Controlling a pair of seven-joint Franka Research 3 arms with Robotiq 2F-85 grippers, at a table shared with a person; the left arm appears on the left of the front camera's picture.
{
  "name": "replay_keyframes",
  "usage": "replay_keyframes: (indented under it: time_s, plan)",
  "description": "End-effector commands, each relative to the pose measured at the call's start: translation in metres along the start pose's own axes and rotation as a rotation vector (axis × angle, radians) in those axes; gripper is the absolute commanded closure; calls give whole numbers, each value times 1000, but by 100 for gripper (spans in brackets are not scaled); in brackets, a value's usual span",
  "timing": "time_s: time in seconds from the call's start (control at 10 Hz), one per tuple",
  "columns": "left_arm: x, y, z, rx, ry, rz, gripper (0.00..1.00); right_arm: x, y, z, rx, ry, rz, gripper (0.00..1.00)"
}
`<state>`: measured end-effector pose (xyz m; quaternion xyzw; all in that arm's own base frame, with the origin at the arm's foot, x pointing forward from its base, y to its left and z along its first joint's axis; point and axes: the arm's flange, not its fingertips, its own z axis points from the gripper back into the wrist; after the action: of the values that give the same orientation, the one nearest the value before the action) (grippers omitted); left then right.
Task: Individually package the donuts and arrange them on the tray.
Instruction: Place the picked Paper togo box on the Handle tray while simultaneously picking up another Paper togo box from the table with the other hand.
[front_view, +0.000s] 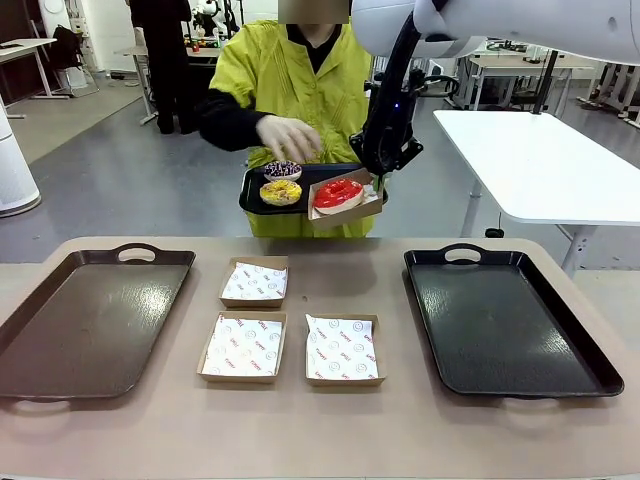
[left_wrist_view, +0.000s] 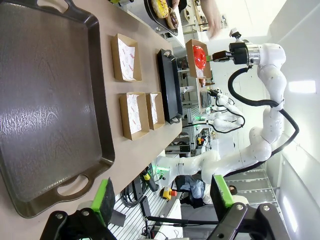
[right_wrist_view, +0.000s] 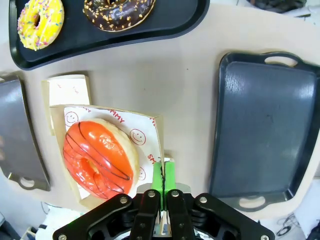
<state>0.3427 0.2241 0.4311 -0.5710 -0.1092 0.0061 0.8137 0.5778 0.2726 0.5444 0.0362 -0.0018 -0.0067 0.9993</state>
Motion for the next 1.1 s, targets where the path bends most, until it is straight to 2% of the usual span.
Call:
replay_keyframes:
  time_s: [0.0, 0.2, 0.3, 0.6, 0.9, 1.0]
  plan:
    - [0, 0, 0, 0, 0, 0, 0, 0, 0, 0, 0, 0, 0, 99]
    - [21, -24, -24, 98, 117, -7, 0, -2, -30, 7, 11, 10, 84, 99]
    - [35, -45, -38, 177, 148, -1, 0, -8, -59, 12, 4, 26, 115, 99]
    - [94, -116, -88, 391, 221, 28, 0, -24, -162, 19, 56, -15, 106, 99]
    - [141, -181, -169, 625, 255, 6, 0, -31, -228, -13, 75, -19, 68, 99]
    - [150, -190, -191, 683, 258, 0, 0, -28, -242, -24, 84, -10, 42, 99]
